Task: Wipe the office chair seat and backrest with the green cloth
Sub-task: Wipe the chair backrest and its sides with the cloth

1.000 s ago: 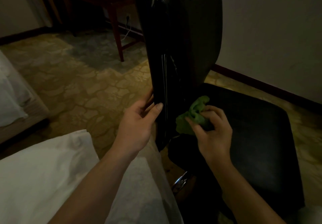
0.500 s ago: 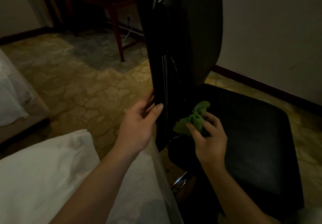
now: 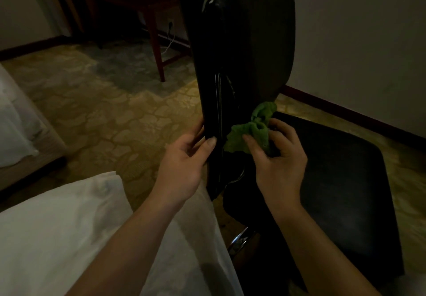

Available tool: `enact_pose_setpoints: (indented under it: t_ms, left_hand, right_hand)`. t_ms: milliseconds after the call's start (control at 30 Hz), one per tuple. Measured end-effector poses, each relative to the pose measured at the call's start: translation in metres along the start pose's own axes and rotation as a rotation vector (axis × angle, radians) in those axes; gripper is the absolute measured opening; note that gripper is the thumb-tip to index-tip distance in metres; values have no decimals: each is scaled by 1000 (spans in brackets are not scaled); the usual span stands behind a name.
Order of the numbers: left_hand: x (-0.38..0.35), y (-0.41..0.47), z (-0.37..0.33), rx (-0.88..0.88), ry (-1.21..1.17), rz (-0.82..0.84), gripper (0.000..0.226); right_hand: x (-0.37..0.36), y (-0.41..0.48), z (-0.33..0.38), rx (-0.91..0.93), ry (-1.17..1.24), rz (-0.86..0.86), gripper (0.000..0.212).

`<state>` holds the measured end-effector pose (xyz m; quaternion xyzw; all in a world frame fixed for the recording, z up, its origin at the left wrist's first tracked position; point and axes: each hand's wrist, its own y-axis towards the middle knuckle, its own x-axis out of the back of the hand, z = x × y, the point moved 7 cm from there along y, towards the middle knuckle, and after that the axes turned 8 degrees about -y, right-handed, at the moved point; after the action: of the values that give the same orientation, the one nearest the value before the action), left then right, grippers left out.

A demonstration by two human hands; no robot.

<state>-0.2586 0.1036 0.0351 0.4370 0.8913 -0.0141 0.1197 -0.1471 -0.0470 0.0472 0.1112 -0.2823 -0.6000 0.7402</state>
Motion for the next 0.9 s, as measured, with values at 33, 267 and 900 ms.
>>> enact_pose_setpoints:
  t_ms: [33,267,900]
  left_hand:
    - [0,0,0,0,-6,-2,42]
    - [0,1,0,1,-12,-6,41]
    - [1,0,0,54,-55,-26,32]
  right_hand:
    - [-1,-2,-8,-16,2,8,19]
    - [-1,-38,-62,-225,-125,60,15]
    - [-9,-46,-88,-150,-176,214,10]
